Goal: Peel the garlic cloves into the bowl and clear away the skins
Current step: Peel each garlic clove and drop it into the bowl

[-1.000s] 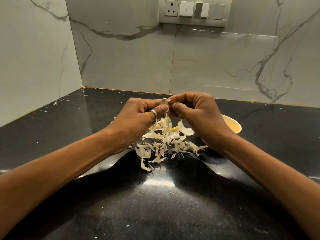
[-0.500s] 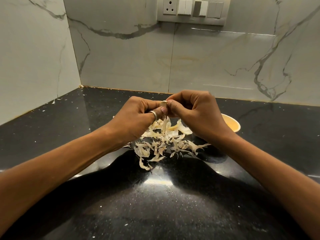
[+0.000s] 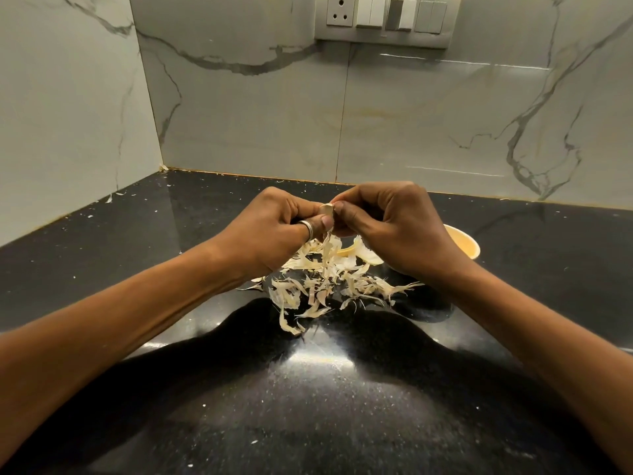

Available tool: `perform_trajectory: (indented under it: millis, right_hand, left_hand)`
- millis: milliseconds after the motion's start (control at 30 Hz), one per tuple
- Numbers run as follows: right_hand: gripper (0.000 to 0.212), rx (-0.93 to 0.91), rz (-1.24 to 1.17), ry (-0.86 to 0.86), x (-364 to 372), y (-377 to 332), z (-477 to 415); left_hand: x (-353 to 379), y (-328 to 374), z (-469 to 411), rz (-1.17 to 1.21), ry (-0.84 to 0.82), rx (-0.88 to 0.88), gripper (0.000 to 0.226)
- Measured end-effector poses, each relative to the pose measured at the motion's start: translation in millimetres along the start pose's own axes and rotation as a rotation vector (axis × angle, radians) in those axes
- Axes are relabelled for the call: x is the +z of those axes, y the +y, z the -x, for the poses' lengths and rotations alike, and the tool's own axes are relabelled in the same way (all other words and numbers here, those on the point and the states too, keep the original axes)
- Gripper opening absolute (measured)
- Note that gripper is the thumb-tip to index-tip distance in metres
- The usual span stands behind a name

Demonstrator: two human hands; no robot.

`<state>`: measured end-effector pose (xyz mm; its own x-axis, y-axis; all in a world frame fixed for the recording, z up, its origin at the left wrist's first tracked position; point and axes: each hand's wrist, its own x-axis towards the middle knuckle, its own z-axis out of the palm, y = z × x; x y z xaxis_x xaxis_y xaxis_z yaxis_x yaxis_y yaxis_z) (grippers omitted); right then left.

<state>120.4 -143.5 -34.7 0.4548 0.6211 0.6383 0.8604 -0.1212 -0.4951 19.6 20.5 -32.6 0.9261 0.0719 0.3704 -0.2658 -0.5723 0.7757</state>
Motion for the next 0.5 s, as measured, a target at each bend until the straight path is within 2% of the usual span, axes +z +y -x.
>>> perform_trajectory:
  millis: [167, 300, 500]
  right_hand:
    - [0.012, -0.022, 0.035, -0.022, -1.3, -0.8, 0.8]
    - [0.012, -0.029, 0.057, -0.005, 2.8, -1.9, 2.2]
    - [0.014, 0.125, -0.184, -0.022, -2.2, -4.2, -0.7]
  left_hand:
    - [-1.8, -0.1, 0.5, -0.017, -0.04, 0.009, 0.022]
    - [-2.8, -0.4, 3.0, -0.084, -0.062, 0.09, 0.019]
    - [-1.8, 3.4, 1.6, 0.084, -0.024, -0.012, 0.022]
